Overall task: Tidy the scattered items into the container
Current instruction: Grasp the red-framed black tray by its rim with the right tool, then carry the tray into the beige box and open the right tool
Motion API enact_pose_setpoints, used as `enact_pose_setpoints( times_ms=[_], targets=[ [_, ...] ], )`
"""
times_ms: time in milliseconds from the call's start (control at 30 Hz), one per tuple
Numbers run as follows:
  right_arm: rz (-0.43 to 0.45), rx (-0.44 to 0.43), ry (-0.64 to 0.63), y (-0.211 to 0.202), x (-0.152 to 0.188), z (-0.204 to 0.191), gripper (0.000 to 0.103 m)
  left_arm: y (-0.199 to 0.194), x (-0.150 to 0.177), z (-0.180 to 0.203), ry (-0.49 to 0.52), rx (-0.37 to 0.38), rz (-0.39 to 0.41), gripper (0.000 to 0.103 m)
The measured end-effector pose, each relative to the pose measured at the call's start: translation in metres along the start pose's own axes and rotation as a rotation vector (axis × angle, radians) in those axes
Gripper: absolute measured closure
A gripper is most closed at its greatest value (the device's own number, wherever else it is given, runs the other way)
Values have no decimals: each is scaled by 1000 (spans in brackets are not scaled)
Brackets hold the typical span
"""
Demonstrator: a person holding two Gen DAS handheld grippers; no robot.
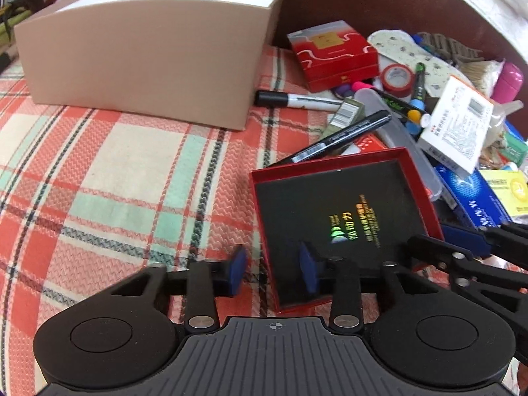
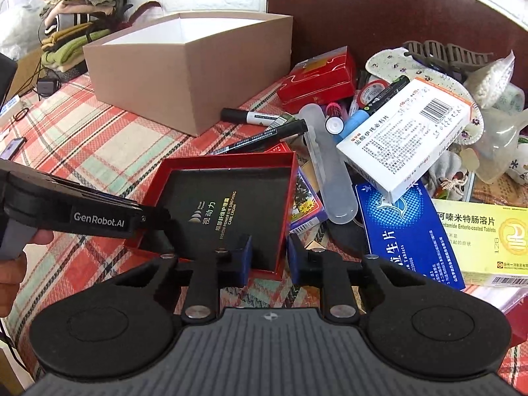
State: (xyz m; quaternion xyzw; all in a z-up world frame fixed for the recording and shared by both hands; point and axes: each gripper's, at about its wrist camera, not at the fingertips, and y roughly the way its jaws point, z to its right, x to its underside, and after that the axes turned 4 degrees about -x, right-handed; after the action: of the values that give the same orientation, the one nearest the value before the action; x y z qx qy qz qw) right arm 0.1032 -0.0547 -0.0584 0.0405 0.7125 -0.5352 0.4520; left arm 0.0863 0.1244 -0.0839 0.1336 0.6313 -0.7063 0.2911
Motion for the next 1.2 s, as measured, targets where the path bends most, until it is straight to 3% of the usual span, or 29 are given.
enact_pose_setpoints(
  times_ms=[100, 133, 167, 233, 267, 500, 633, 933, 1200],
  targets=[
    [4, 4, -4, 9, 0, 2, 76, -3, 1, -4, -20, 12, -2, 92],
    [3, -3, 11, 12, 0, 4, 76, -5, 2, -5, -25, 5, 0, 100],
    [7, -10, 26, 11, 1, 7, 81, -8, 3, -6, -30, -1, 2, 103],
    [15, -9, 42, 4, 5, 7, 96, -13, 8, -8, -37, -13, 6, 103],
    [18, -12, 43, 0, 7, 6, 97, -17, 12, -9, -43, -11, 8, 103],
    [49, -19, 33, -23, 14, -4, 97, -42, 23, -10, -58, -5, 56, 103],
    [98, -28, 14, -40, 2, -10, 97, -70, 13, -13, -53, -13, 128, 103],
    [247, -61, -41, -52, -97, -40, 97, -126, -73, -43, -29, -101, 315, 103],
    [219, -91, -18, 23, -196, -66, 95, -89, -170, -102, -36, -191, 311, 103]
  ],
)
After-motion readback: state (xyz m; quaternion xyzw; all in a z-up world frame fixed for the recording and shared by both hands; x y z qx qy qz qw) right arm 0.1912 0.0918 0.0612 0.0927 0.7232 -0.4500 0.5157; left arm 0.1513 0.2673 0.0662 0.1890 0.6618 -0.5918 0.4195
